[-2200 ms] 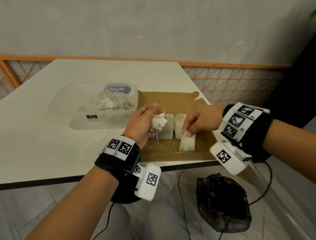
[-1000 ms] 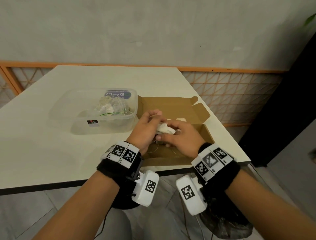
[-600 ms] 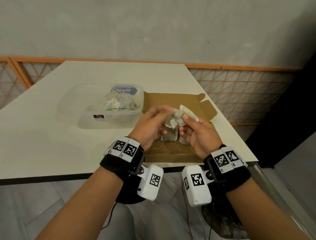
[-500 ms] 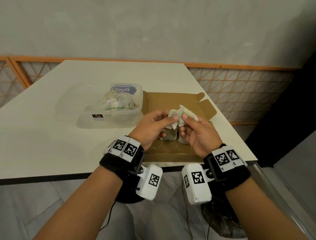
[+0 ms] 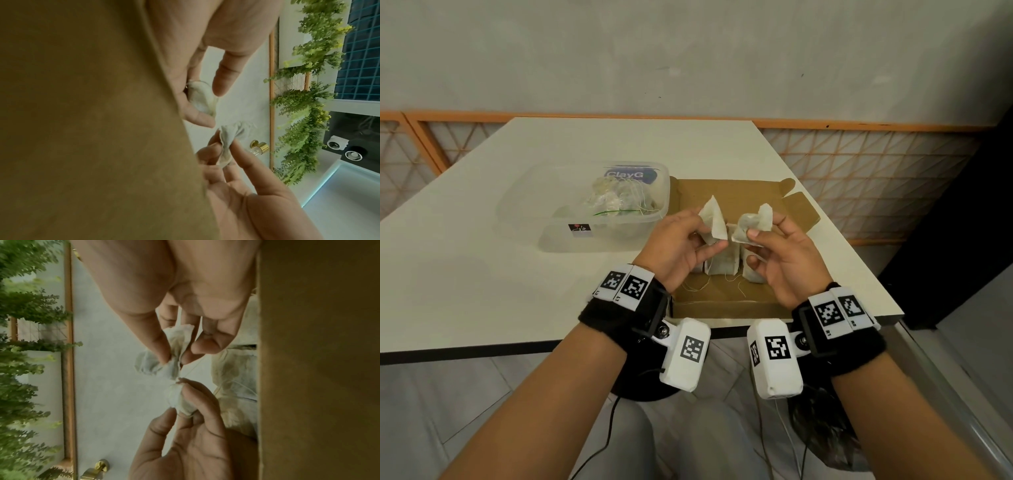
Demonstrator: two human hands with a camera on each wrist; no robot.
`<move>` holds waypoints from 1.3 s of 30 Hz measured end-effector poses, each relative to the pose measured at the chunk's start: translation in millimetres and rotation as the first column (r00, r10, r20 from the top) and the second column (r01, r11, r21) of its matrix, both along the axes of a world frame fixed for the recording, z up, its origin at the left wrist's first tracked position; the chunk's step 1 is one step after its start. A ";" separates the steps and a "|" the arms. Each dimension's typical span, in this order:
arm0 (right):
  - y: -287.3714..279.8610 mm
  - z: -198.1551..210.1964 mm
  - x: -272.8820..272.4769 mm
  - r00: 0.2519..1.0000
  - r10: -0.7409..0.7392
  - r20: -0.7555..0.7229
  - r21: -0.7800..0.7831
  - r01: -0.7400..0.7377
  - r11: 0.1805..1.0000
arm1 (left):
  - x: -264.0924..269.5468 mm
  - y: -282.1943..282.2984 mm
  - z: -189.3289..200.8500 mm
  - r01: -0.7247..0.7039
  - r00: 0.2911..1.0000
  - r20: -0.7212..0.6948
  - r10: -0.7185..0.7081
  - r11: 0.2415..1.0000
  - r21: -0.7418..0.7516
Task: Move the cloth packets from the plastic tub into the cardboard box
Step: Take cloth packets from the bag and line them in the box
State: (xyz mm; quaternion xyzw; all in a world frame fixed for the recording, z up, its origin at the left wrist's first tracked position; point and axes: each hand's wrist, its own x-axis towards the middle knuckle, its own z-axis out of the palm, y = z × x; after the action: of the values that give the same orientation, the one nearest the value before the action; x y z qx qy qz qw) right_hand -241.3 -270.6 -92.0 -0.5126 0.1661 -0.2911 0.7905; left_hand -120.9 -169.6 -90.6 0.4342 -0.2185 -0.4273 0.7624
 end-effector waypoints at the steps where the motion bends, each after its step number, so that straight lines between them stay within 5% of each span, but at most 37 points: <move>1: 0.1 -0.5 -0.1 1.000 -0.002 0.000 -0.007 0.002 1.000 | 0.7 -0.4 0.3 0.002 1.000 -0.002 -0.002 1.000 0.008; 11: -2.2 -4.5 -4.7 0.996 -0.021 0.090 -0.018 0.023 1.000 | -2.0 -3.1 -1.4 -0.007 0.998 0.065 0.004 0.999 0.050; 17: 2.5 -13.2 -1.5 0.991 0.137 -0.005 -0.243 -0.134 0.961 | -5.2 -4.0 -1.1 -0.060 0.988 0.147 0.044 0.993 0.104; 23: 1.3 -17.0 4.5 0.997 -0.032 -0.073 -0.410 0.000 0.912 | -9.9 -7.2 -0.4 -0.063 0.970 0.240 0.023 0.985 0.160; 34: 2.0 -12.7 3.8 0.978 -0.206 -0.042 -0.246 0.190 0.950 | -9.7 -4.6 -2.5 0.012 0.951 0.302 -0.062 0.986 0.165; 37: -5.0 -10.7 4.0 0.976 -0.174 -0.134 -0.204 0.145 0.968 | -11.3 -4.4 -4.3 -0.004 0.945 0.324 -0.044 0.989 0.148; 39: -11.0 -5.0 1.3 0.953 -0.162 -0.256 -0.325 0.073 0.943 | -12.3 -4.7 -3.7 -0.016 0.941 0.336 -0.037 0.988 0.153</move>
State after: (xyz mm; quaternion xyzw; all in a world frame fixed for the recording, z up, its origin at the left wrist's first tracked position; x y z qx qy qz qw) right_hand -240.0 -281.6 -97.0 -0.6560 0.2584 -0.2853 0.6492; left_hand -133.1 -174.3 -94.3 0.5571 -0.3147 -0.3662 0.6756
